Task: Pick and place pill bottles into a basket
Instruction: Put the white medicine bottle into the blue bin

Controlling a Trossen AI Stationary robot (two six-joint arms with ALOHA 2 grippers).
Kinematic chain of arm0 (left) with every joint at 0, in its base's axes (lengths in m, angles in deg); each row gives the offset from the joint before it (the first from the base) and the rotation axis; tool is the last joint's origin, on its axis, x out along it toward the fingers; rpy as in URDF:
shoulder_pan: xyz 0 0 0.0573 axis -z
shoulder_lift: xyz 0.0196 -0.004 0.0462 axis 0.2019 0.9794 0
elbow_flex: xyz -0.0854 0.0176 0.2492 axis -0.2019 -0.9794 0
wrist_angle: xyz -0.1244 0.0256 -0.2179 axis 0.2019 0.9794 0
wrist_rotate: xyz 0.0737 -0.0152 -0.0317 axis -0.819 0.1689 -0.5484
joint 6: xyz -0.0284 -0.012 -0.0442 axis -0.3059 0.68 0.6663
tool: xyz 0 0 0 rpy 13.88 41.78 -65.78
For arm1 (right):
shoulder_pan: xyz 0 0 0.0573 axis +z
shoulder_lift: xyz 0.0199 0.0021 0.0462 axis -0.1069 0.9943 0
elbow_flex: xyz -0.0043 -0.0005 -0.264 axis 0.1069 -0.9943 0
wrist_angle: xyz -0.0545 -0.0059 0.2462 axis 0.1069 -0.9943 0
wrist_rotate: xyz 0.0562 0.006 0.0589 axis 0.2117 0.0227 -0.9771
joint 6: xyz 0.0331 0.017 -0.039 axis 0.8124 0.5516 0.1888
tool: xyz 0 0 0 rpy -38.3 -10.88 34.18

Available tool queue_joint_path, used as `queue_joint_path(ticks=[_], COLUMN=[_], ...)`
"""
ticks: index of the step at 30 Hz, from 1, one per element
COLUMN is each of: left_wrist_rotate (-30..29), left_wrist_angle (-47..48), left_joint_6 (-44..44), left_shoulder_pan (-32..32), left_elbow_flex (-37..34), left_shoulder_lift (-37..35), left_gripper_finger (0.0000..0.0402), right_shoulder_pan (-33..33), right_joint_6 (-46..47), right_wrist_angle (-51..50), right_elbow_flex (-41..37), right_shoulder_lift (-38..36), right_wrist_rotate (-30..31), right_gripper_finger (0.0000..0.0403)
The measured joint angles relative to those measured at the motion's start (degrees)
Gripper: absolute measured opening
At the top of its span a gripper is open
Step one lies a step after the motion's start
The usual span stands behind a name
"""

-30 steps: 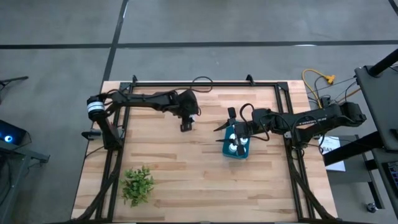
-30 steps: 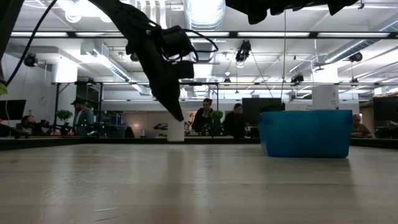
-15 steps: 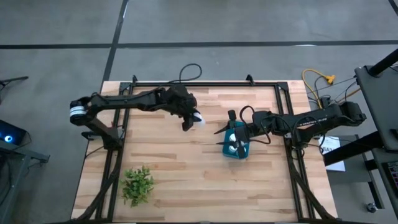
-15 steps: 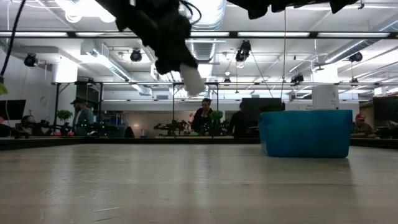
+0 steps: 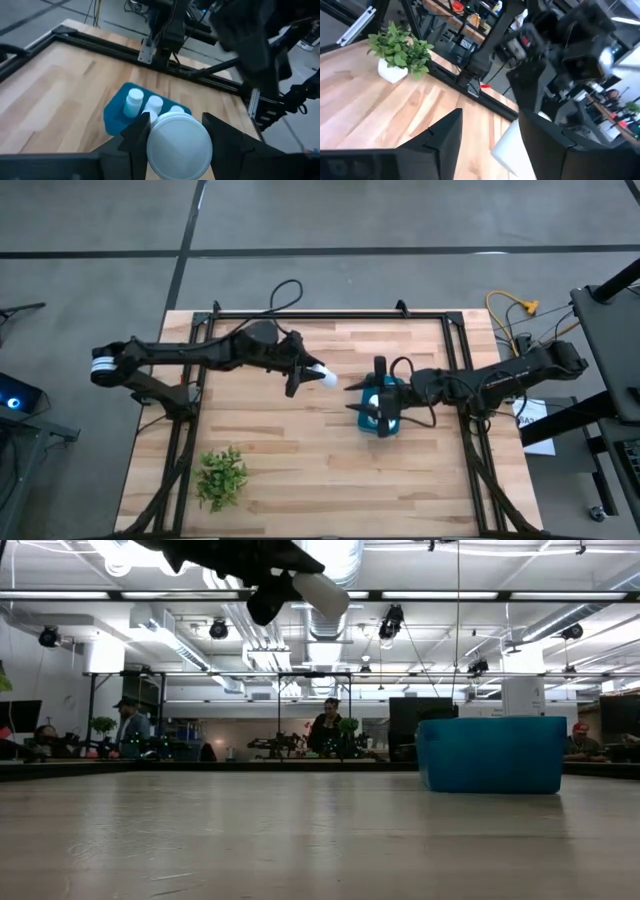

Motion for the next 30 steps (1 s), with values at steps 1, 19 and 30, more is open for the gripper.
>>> queue_joint_path(ticks=[1,19,30], left_wrist_rotate=[-0.01,0.40,-2.26], left_wrist_angle=[-0.94,-49.23,-62.27], left_joint_6=[0.13,13.44,11.92], left_shoulder_pan=[0.05,3.83,8.46], left_elbow_flex=[-1.26,-21.47,-23.33], left_shoulder_lift=[-0.49,-3.12,0.79], left_gripper_finger=[0.0141,0.0141,0.0141], right_shoulder_pan=[0.53,7.72,9.17], right_joint_6=[-0.62,-8.92,-11.45], right_wrist_angle=[-0.61,-6.62,0.40], right_elbow_flex=[0.47,5.20,6.19], right_shoulder_lift=[0.00,0.72,3.94], right_wrist_rotate=[0.47,17.19,19.98], right_gripper_finger=[0.0190,0.0335,0.0343])
